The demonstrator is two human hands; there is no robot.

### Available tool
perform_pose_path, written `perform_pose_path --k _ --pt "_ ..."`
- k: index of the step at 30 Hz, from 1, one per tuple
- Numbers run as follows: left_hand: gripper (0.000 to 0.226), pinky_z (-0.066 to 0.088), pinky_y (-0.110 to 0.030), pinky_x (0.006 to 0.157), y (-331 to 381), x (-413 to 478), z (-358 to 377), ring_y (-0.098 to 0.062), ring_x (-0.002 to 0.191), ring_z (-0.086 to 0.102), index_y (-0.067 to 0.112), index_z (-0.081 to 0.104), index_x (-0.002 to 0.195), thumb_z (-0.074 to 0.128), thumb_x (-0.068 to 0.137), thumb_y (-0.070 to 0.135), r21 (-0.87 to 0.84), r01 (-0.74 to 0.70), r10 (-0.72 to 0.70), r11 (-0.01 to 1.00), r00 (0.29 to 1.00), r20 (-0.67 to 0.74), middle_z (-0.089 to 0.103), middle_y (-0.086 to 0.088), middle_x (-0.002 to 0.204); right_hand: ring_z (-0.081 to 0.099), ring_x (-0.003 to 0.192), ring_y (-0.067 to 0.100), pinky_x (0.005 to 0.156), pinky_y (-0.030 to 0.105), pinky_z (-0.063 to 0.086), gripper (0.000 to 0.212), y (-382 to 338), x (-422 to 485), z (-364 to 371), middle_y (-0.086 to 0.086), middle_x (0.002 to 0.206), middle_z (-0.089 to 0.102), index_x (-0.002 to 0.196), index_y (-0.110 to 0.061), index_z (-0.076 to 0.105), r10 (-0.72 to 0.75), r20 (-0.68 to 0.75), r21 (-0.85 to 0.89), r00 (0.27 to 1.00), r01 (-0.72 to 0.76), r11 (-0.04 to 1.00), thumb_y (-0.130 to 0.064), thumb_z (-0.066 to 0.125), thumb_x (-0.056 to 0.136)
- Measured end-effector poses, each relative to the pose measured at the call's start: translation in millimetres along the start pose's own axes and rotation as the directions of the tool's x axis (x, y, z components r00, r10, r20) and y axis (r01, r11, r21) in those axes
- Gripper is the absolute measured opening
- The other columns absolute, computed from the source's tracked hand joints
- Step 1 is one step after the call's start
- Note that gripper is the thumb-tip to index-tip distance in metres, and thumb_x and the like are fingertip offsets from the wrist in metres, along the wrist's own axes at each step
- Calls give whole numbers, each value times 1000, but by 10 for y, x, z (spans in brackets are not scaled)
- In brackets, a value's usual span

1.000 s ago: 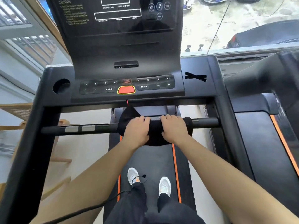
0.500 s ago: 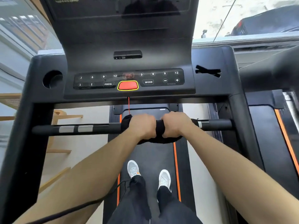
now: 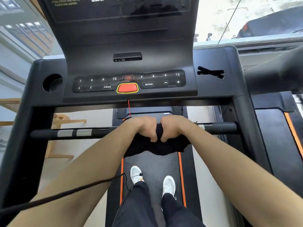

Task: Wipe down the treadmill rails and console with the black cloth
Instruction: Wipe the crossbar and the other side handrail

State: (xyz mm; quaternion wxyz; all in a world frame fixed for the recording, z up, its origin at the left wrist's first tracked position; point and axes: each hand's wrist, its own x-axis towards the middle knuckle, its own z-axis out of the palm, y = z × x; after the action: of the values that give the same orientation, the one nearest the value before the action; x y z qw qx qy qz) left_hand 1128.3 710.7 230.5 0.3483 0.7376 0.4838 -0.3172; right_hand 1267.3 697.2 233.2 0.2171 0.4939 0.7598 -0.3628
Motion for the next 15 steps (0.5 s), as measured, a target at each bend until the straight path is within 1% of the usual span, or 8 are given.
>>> perform_pose_path --k 1,3,6,8,9,10,12,15 --pt "22 52 -33 65 25 -41 44 -20 74 63 23 58 76 74 70 36 27 10 -9 1000 998 -61 62 3 77 63 68 17 57 29 46 23 -4 -11 37 -7 75 65 81 -25 62 8 -51 -23 999 -9 1000 -41 73 68" --pt "15 47 -33 62 60 -96 252 -24 79 65 23 59 84 65 78 35 118 71 -25 990 937 -350 62 4 79 62 68 22 57 30 43 20 9 -31 219 -6 75 64 79 -25 59 -12 -297 -164 955 -39 986 -41 67 72" --pt "10 37 -33 55 75 -65 648 -28 71 66 18 59 87 63 78 19 231 191 29 954 707 -706 66 -2 78 61 58 26 52 32 37 25 59 -26 623 -1 66 62 73 -22 53 -153 -708 -330 690 -131 935 -29 76 66" --pt "18 36 -33 49 64 -10 734 -27 54 61 17 56 73 71 66 9 260 220 89 940 576 -813 61 -3 63 58 56 27 53 34 36 27 98 -10 803 2 63 59 73 -18 53 -190 -824 -319 533 -160 934 -22 77 62" --pt "22 36 -32 47 57 -2 735 -26 51 58 18 54 71 72 64 8 275 239 107 931 542 -834 60 -2 60 58 57 27 54 34 38 25 99 -6 833 2 64 59 73 -17 53 -193 -839 -311 508 -159 937 -21 76 63" --pt "22 37 -32 48 62 -7 709 -25 54 59 19 52 73 72 67 11 265 233 81 936 589 -804 61 -1 63 60 59 27 56 35 40 23 96 -9 815 2 66 60 75 -17 55 -182 -831 -300 526 -147 943 -21 74 64" --pt "13 39 -32 54 81 -54 575 -25 67 62 22 52 81 64 78 25 226 172 20 959 753 -657 64 1 76 65 68 27 60 34 43 17 77 -52 660 0 75 65 82 -19 58 -113 -714 -266 691 -118 957 -26 69 70" --pt "21 44 -31 57 76 -75 198 -21 69 60 22 58 79 68 72 39 131 47 -5 990 953 -302 63 3 77 65 70 21 62 31 49 25 115 -94 260 -6 77 65 86 -25 62 -8 -321 -158 947 -46 986 -42 66 68"
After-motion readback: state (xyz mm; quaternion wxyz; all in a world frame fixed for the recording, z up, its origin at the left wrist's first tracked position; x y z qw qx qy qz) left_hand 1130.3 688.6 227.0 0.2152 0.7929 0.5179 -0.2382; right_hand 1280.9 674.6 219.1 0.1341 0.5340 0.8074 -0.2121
